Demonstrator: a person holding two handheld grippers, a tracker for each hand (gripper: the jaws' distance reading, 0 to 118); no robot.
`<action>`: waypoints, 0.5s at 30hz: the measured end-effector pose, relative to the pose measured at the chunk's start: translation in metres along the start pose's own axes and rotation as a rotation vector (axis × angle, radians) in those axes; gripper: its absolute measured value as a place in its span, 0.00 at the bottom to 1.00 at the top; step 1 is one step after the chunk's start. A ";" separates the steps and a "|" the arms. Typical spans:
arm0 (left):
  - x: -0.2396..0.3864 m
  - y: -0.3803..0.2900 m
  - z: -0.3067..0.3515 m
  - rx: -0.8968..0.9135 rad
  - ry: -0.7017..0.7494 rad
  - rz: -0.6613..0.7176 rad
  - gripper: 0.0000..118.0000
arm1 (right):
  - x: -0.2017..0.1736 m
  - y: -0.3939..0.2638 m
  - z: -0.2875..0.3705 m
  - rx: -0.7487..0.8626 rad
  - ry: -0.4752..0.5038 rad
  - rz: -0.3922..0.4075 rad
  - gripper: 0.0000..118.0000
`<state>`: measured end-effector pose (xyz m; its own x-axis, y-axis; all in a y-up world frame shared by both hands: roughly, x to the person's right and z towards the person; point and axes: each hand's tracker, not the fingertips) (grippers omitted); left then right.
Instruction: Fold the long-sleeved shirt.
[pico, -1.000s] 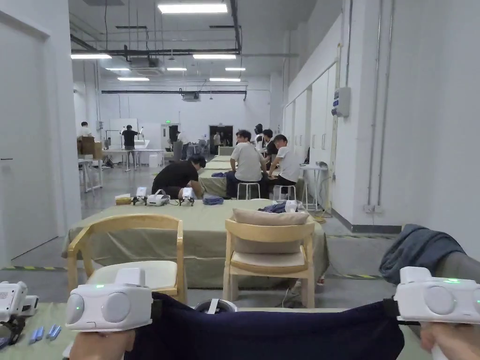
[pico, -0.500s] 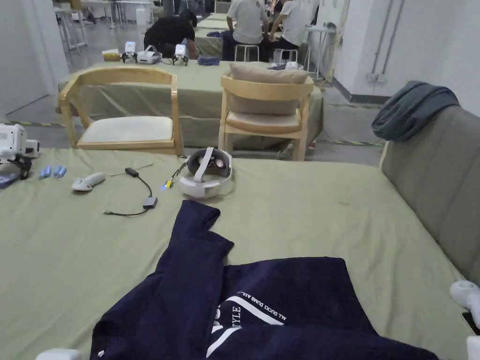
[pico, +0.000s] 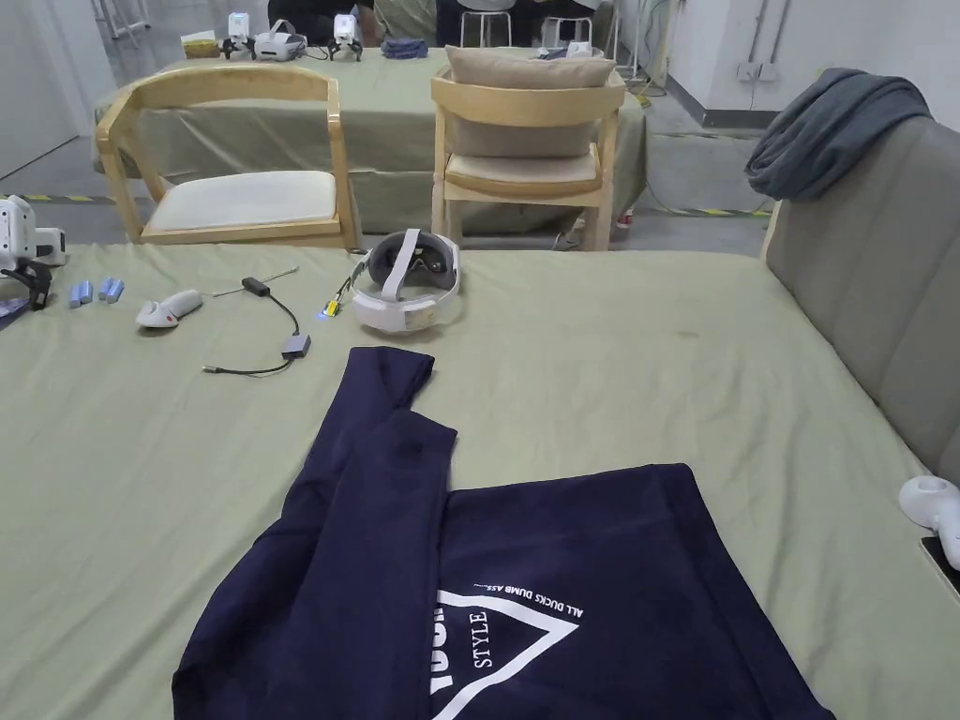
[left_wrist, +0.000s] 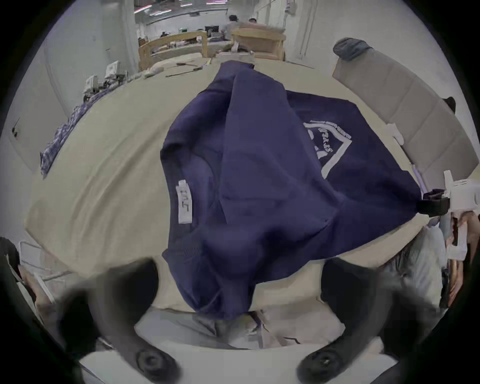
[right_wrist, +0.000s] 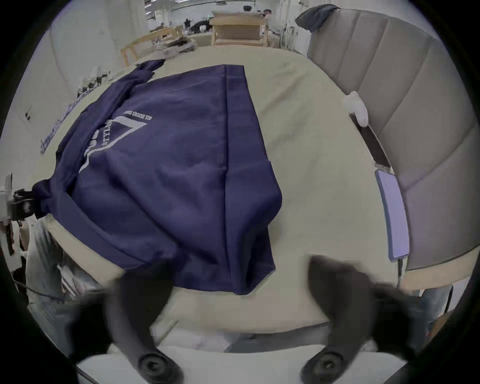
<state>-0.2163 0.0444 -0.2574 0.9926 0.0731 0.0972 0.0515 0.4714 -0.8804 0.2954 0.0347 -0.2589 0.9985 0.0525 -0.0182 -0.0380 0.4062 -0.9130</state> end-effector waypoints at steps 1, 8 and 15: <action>0.000 0.002 0.033 0.052 -0.017 0.006 0.87 | -0.001 0.004 0.011 0.062 0.023 -0.001 0.97; 0.002 0.080 0.026 0.188 -0.087 0.020 0.03 | -0.011 0.049 0.038 0.196 0.069 -0.028 0.00; 0.072 0.239 -0.027 0.343 -0.141 -0.126 0.77 | -0.025 0.071 0.023 0.201 0.151 0.020 0.00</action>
<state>-0.1296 0.1388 -0.4732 0.9547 0.1046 0.2785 0.1087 0.7488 -0.6538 0.2666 0.0835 -0.3135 0.9916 -0.0685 -0.1099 -0.0500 0.5804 -0.8128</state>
